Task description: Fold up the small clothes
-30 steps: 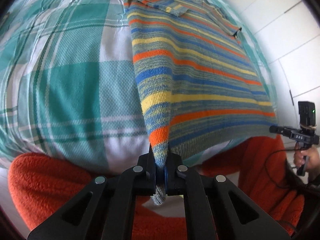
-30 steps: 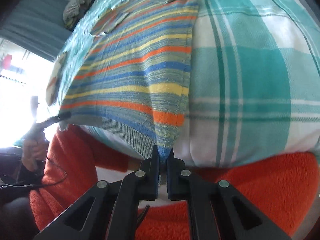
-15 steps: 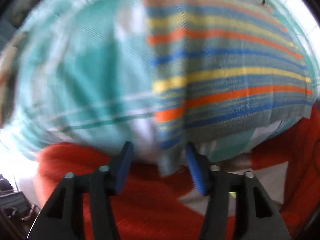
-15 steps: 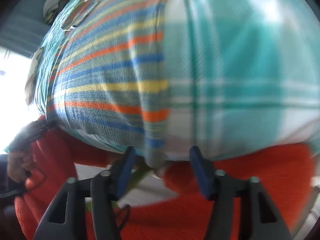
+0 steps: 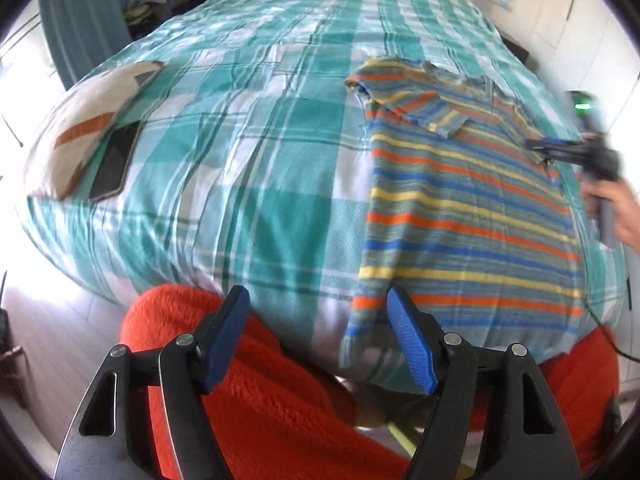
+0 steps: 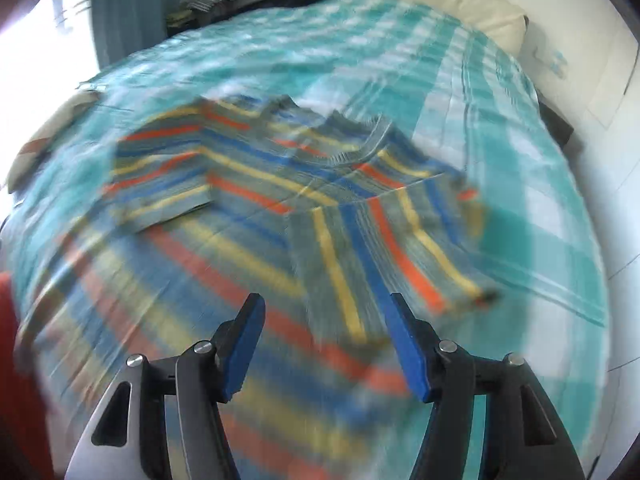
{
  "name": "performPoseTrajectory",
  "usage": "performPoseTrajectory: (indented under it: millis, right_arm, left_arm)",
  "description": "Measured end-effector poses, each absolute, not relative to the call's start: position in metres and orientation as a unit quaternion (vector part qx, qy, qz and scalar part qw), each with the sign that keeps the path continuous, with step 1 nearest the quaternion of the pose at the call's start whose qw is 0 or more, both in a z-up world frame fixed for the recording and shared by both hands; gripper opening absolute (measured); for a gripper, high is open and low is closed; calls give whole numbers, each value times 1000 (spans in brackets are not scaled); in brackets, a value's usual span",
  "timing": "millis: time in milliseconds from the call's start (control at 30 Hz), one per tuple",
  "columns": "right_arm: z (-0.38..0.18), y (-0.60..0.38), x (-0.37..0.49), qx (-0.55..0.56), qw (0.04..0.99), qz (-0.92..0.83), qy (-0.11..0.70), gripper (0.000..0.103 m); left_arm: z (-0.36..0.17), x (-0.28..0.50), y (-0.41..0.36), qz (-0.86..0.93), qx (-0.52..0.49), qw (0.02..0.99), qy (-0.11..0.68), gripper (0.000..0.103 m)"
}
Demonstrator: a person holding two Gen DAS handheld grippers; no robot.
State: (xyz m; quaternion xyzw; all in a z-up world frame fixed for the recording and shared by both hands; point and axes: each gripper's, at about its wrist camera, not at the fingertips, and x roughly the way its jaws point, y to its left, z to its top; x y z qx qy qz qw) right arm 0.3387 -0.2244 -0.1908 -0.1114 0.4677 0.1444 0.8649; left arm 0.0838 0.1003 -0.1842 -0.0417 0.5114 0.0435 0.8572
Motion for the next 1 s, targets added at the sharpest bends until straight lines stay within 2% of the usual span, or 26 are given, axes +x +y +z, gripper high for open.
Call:
performPoseTrajectory:
  millis: [67,100,133,167,267,433,567,700,800,867,900,933,967,1000]
  right_arm:
    - [-222,-224,362,-88,853,129,499,61]
    - [-227,-230,366,-65,853,126,502,53]
    - [-225,-238,368,-40,861,120,492,17]
    - [-219,-248,369,-16,864,107,492,6]
    - [-187,-306,364,69,882,77,459,6]
    - [-145,-463,318,224,885,-35,408,6]
    - [-162,-538,289,268,857,-101,428,6]
    - [-208,-556,270,352,821,-97,438,7]
    - [-233,-559,254,417,806,-92,411,15]
    - [-247,-564,245,476,791,-75,377,36]
    - [-248,-565,242,490,790,-67,363,38]
    - [-247,-563,243,493,790,-65,358,38]
    - [-246,-560,246,481,795,-64,363,31]
    - [-243,-555,249,461,801,-68,376,16]
  left_arm:
    - [-177,65,108,55,-38,856,513,77]
    - [-175,55,116,63,-34,854,516,77]
    - [-181,50,122,76,-30,849,523,77]
    - [-184,46,129,85,-32,845,527,77]
    - [-188,42,145,93,-57,838,535,77]
    - [-185,53,144,81,-64,844,526,77]
    - [-182,76,109,32,-54,849,524,76]
    - [-171,84,74,-4,-29,857,514,76]
    - [-162,80,59,-18,-17,863,505,76]
    - [-162,76,60,-17,-16,862,506,76]
    - [-163,75,61,-15,-15,861,509,76]
    - [-167,74,62,-10,-15,858,513,76]
    - [-172,74,65,-6,-16,853,521,76]
    - [-175,74,66,-3,-17,850,526,76]
